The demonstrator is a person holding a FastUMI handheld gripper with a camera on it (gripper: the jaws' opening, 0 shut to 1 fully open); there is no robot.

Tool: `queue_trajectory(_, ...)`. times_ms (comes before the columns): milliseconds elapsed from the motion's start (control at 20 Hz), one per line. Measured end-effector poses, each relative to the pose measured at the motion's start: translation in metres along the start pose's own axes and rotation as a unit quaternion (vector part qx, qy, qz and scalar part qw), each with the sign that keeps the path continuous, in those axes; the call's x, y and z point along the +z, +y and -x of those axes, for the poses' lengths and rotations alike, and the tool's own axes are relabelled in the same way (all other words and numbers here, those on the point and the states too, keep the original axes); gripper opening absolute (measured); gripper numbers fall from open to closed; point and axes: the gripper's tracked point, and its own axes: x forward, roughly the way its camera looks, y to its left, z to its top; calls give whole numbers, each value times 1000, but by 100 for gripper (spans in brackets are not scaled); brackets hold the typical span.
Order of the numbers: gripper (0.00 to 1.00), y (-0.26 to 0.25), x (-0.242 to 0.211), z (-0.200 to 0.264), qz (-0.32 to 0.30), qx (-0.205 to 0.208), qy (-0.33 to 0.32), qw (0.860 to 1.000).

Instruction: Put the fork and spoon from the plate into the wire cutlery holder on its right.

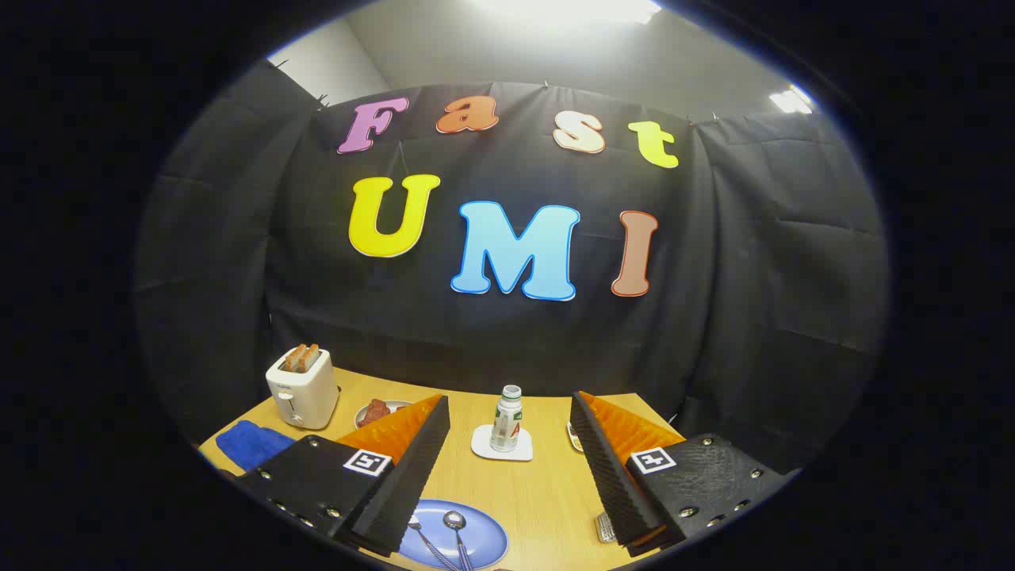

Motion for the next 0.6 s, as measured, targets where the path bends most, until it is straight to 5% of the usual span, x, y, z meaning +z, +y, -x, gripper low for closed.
queue_trajectory(600, 94, 7, 17, 9, 1, 18, -28, 999)
